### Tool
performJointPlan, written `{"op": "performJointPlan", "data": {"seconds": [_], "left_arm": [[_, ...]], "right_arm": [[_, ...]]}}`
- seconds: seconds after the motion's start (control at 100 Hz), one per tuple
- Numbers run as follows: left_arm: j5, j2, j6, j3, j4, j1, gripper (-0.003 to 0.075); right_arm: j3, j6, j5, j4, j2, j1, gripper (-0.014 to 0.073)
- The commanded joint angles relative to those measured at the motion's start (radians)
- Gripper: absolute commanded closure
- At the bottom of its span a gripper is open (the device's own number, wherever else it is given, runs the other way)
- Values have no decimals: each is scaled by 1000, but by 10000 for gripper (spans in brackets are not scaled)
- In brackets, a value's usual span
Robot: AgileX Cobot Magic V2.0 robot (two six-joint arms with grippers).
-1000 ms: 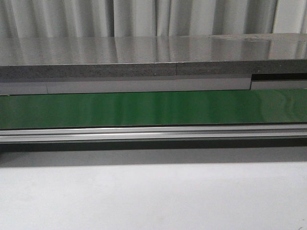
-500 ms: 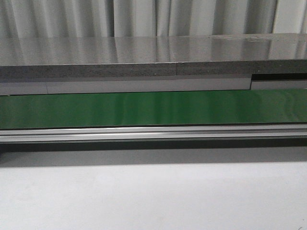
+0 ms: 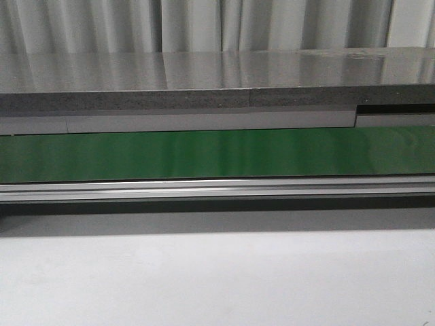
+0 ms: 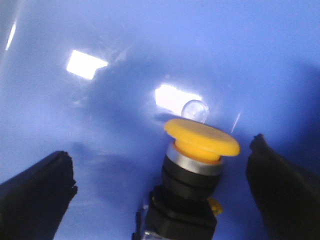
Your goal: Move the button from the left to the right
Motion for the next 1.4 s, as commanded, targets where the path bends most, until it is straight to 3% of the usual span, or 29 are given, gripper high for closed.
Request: {"op": "performJointPlan", "data": {"seconds": [0.0, 0.27, 0.64, 0.97, 1.14, 1.39], "left_arm": [[-12, -42, 0, -24, -17, -6, 50], [3, -42, 0, -24, -16, -6, 205], [52, 16, 0, -23, -18, -8, 233], [52, 9, 0, -23, -18, -8, 608], [56, -33, 0, -27, -18, -8, 680], [56, -145, 39, -29, -30, -8, 700]], "right_arm": [[-15, -5, -83, 3, -19, -3, 662], [-15, -5, -83, 3, -19, -3, 662], [-15, -5, -83, 3, -19, -3, 662], [-15, -5, -83, 3, -19, -3, 662], [-15, -5, -83, 3, -19, -3, 662], [-15, -5, -83, 3, -19, -3, 662]]}}
